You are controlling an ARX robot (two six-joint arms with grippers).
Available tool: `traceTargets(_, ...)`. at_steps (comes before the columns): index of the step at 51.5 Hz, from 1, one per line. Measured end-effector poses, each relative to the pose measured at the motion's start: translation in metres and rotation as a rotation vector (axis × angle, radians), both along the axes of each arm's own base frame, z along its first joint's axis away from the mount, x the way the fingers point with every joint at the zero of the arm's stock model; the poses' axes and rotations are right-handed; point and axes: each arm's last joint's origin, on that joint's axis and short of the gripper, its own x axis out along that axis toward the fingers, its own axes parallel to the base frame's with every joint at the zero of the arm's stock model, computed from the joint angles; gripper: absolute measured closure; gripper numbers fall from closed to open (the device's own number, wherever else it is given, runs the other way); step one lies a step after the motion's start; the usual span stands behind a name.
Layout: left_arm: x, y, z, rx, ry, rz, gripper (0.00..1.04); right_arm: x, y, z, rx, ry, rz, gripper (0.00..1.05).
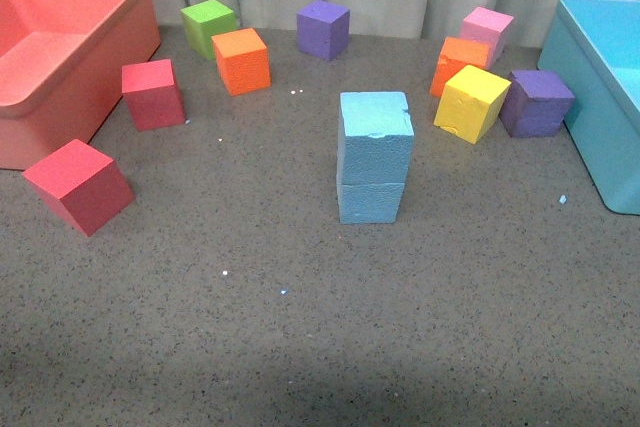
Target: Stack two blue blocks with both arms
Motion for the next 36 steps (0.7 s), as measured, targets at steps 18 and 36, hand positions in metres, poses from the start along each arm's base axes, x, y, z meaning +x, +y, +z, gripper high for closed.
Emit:
traceTargets(18, -0.014, 0.000, 0.004, 0.000, -0.013, 0.000, 1.01, 0.000, 0.000, 0.000, 0.000, 0.000, 0.000, 0.09)
traceTargets(36, -0.025, 0.000, 0.004, 0.000, -0.015, 0.000, 1.01, 0.000, 0.000, 0.000, 0.000, 0.000, 0.000, 0.09)
